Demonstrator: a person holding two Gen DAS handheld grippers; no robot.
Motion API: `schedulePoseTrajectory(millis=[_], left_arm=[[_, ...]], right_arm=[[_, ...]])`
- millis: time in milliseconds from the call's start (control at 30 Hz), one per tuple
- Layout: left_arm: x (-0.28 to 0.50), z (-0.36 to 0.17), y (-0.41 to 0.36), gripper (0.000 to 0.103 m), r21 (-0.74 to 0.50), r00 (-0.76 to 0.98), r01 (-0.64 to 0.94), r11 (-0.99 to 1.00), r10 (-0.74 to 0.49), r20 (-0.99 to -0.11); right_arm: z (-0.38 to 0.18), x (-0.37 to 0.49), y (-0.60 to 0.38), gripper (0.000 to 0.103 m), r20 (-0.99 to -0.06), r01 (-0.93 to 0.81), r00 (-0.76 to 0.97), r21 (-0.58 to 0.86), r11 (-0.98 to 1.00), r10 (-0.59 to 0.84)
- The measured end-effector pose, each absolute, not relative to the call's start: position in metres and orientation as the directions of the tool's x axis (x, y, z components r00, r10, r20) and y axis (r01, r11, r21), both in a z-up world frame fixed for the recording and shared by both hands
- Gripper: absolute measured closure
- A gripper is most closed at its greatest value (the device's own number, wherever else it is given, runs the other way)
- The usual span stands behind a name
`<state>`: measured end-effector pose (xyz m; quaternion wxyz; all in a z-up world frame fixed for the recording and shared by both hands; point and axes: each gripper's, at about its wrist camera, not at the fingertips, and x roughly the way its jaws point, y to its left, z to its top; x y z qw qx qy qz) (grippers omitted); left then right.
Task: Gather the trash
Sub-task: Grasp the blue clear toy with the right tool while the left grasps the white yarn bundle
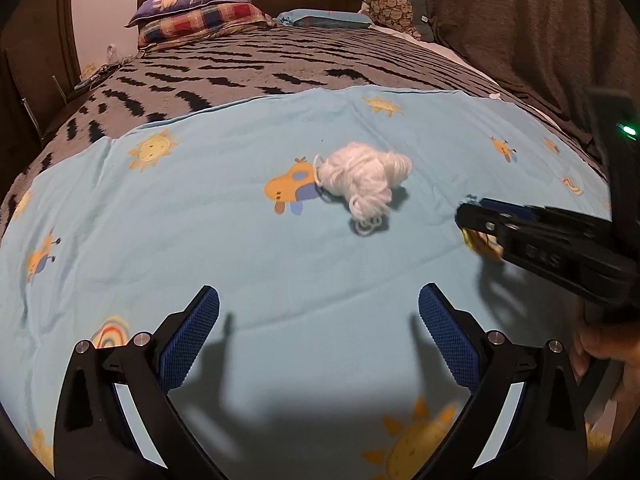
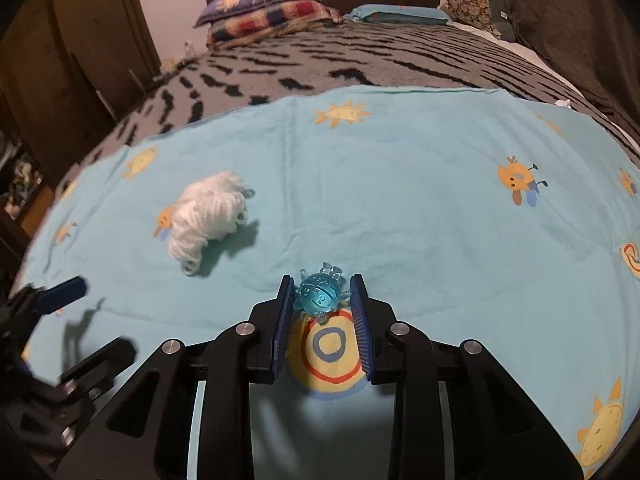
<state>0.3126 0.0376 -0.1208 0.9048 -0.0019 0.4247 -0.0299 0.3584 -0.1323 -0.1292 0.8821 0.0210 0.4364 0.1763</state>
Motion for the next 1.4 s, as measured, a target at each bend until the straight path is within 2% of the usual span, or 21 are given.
schedulePoseTrajectory(millis=[233, 600, 633, 667, 700, 767, 933, 1200, 1400], left_arm=[[0.350, -0.120, 0.029, 0.008, -0.050, 0.643, 0.056, 0.997, -0.075, -0.762], [0.404, -0.126, 0.010, 0.011, -0.062, 0.633, 0.083, 0.995, -0.101, -0.768], [0.407, -0.128, 0.006, 0.022, -0.068, 0.624, 0.100, 0.993, -0.116, -0.773], [0.409, -0.131, 0.004, 0.042, -0.073, 0.611, 0.113, 0.991, -0.127, -0.781], [0.410, -0.134, 0.002, 0.050, -0.063, 0.604, 0.111, 0.992, -0.117, -0.788], [0.407, -0.134, 0.000, 0.052, -0.052, 0.611, 0.110, 0.993, -0.109, -0.784], [0.373, -0.116, 0.002, 0.054, -0.084, 0.635, 0.117, 0.990, -0.139, -0.760], [0.257, -0.070, -0.006, 0.054, -0.066, 0.705, 0.166, 0.984, -0.165, -0.690], [0.169, -0.061, -0.016, 0.054, -0.071, 0.721, 0.196, 0.978, -0.193, -0.666]], right_arm=[[-0.110, 0.356, -0.159, 0.073, -0.723, -0.279, 0.615, 0.176, 0.944, 0.316], [-0.109, 0.353, -0.179, 0.073, -0.698, -0.272, 0.627, 0.220, 0.937, 0.346], [-0.110, 0.352, -0.179, 0.073, -0.699, -0.273, 0.626, 0.221, 0.936, 0.347], [-0.110, 0.350, -0.179, 0.073, -0.699, -0.274, 0.624, 0.223, 0.935, 0.350], [-0.111, 0.348, -0.180, 0.073, -0.699, -0.275, 0.623, 0.225, 0.935, 0.351], [-0.110, 0.344, -0.181, 0.073, -0.700, -0.273, 0.621, 0.229, 0.934, 0.353], [-0.101, 0.320, -0.186, 0.073, -0.682, -0.292, 0.634, 0.225, 0.930, 0.364], [-0.073, 0.246, -0.209, 0.073, -0.648, -0.291, 0.667, 0.228, 0.929, 0.368], [-0.059, 0.176, -0.224, 0.073, -0.633, -0.288, 0.691, 0.203, 0.936, 0.350]])
